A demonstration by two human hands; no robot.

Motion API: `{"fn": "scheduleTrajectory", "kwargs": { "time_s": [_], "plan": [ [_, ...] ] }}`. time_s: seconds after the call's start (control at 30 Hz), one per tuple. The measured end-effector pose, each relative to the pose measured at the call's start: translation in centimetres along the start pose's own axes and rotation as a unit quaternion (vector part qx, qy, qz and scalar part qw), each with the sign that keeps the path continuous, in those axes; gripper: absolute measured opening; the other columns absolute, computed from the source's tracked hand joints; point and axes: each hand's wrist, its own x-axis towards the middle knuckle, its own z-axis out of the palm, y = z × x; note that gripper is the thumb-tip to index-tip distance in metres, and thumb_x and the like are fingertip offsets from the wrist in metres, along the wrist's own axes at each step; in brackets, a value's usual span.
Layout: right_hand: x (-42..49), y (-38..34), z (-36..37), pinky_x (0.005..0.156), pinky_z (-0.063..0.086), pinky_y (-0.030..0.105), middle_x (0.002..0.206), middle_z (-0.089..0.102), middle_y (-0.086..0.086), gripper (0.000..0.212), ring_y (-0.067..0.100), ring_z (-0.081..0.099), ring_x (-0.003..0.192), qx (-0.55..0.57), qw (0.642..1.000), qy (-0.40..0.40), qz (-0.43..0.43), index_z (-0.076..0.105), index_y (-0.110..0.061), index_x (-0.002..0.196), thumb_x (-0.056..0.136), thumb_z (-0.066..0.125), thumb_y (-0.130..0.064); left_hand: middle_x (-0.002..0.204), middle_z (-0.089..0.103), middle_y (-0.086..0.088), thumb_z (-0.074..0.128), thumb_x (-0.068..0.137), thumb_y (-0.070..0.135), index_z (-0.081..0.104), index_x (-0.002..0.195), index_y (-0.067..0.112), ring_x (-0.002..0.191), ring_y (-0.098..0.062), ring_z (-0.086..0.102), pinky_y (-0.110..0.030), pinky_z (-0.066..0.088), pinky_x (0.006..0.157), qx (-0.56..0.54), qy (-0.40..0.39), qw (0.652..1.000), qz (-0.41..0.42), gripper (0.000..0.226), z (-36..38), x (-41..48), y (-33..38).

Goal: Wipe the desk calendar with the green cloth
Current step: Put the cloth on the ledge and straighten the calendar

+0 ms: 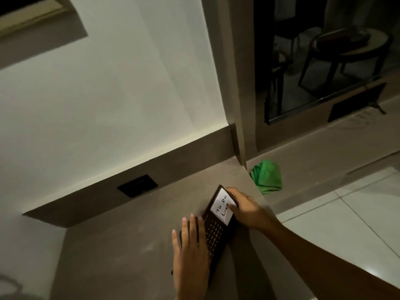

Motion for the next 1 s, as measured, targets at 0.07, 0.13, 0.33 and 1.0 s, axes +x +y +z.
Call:
{"fn": "scheduleTrajectory", "kwargs": {
  "time_s": [0.07, 0.13, 0.33, 1.0],
  "plan": [
    [-0.8, -0.1, 0.8, 0.083, 0.046, 0.033, 0.110, 0.065, 0.000, 0.045, 0.018, 0.059, 0.099, -0.011, 1.000, 0.016, 0.016, 0.046, -0.036, 0.129, 0.089, 0.054, -0.019, 0.153, -0.010, -0.019, 0.075, 0.072, 0.051, -0.007, 0.148, 0.008, 0.147, -0.040, 0.011, -0.060, 0.011, 0.115, 0.022, 0.031, 0.999, -0.013, 0.120, 0.2, -0.5, -1.6],
    [-1.4, -0.2, 1.9, 0.080, 0.049, 0.034, 0.107, 0.068, 0.000, 0.045, 0.019, 0.061, 0.095, -0.026, 0.999, 0.028, 0.032, 0.046, -0.038, 0.127, 0.088, 0.052, -0.015, 0.152, -0.021, -0.018, 0.064, 0.082, 0.053, -0.015, 0.148, 0.011, 0.149, -0.038, -0.001, -0.059, 0.004, 0.117, 0.034, 0.029, 0.998, -0.043, 0.111, 0.5, -0.9, -3.4],
    [-2.2, -0.8, 5.9, 0.079, 0.054, 0.037, 0.108, 0.065, 0.002, 0.037, 0.019, 0.063, 0.093, -0.043, 0.996, 0.065, 0.039, 0.048, -0.036, 0.130, 0.097, 0.045, -0.020, 0.160, 0.014, -0.019, 0.083, 0.059, 0.054, 0.005, 0.152, 0.015, 0.147, -0.039, 0.014, -0.057, 0.019, 0.117, -0.110, 0.083, 0.967, -0.216, 0.128, 1.6, -0.9, -8.5],
    [-0.1, -5.2, 8.2, 0.093, 0.052, 0.040, 0.118, 0.067, 0.012, 0.044, 0.031, 0.062, 0.108, -0.111, 0.989, 0.076, 0.057, 0.052, -0.012, 0.130, 0.088, 0.051, -0.001, 0.161, -0.022, -0.002, 0.084, 0.069, 0.009, -0.016, 0.150, 0.031, 0.148, -0.026, 0.001, -0.049, 0.018, 0.115, -0.406, 0.105, 0.887, -0.194, 0.130, 1.4, 3.6, -14.3]
  ]
}}
